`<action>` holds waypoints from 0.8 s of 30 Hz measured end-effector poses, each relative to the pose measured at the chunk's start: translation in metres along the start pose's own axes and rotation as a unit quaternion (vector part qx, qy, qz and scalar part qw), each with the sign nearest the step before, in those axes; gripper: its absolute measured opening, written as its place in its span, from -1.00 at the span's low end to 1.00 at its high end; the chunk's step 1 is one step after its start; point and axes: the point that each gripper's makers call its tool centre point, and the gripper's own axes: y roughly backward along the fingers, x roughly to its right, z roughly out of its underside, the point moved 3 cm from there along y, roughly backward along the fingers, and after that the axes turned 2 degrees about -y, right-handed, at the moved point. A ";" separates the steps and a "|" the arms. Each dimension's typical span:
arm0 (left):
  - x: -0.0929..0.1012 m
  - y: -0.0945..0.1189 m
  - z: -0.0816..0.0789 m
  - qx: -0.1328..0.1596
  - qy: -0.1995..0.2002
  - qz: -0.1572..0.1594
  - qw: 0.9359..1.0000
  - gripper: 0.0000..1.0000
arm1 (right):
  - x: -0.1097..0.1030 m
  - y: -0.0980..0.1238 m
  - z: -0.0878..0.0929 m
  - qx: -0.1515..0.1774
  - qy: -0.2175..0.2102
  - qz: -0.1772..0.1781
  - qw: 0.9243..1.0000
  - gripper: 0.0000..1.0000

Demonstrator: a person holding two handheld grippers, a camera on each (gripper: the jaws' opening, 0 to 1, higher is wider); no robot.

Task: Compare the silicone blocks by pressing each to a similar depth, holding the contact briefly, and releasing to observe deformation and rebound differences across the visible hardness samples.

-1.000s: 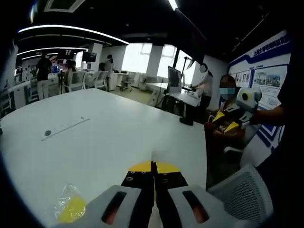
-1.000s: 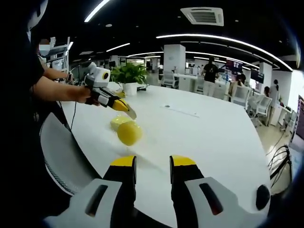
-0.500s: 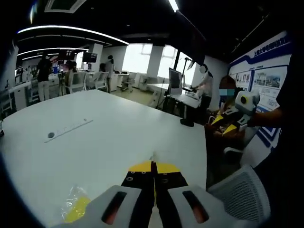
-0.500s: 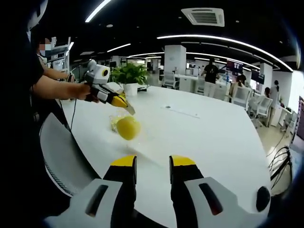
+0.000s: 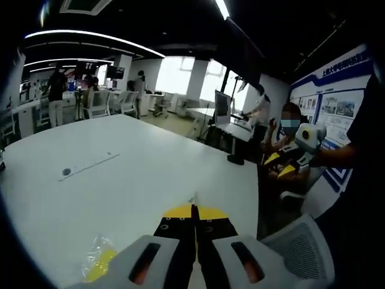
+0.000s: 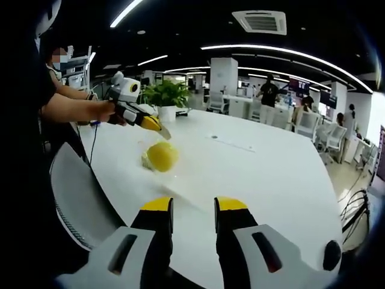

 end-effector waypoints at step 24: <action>-0.012 0.072 -0.087 0.049 -0.085 -0.040 0.994 -1.00 | -0.010 -0.018 -0.011 0.009 0.013 -0.024 1.000 -0.54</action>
